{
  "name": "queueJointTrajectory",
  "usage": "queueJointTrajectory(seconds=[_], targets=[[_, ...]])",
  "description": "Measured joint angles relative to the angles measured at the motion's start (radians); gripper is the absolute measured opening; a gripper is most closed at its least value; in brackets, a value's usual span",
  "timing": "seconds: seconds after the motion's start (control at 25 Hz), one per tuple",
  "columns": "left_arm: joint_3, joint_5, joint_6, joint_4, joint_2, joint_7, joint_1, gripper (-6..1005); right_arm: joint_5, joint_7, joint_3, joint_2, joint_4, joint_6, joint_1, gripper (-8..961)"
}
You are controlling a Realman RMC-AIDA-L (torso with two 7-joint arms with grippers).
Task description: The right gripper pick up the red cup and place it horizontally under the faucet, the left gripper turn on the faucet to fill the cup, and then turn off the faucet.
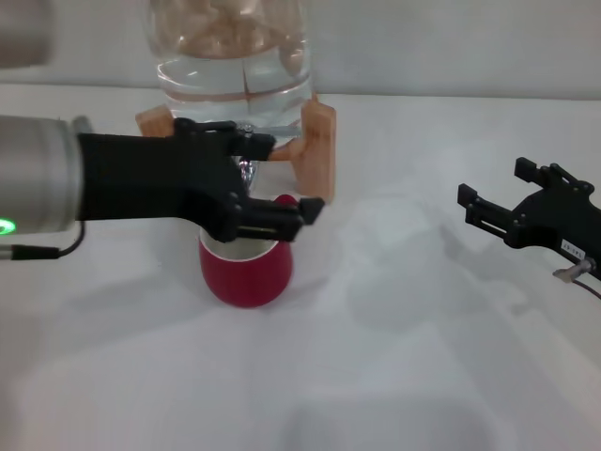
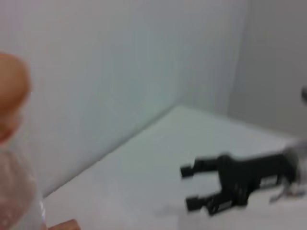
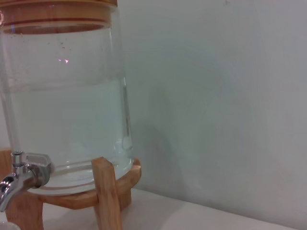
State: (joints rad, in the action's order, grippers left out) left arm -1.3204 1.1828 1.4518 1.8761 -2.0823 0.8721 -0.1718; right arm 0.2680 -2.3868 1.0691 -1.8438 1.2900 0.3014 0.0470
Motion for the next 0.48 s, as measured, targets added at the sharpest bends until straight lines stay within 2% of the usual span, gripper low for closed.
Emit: queueJointTrajectory(seconds=[0.2,0.48], targets=[[0.143,0.19,0.032,-0.171,0.001,0.076,0.029,889,-0.001,0.0,0.002,0.0,0.0,0.002,-0.001,868],[0.235,0.321,0.005,-0.463,-0.002,0.281,0.054,889,-0.002,0.0,0.009,-0.001,-0.012,0.026,-0.002,868]])
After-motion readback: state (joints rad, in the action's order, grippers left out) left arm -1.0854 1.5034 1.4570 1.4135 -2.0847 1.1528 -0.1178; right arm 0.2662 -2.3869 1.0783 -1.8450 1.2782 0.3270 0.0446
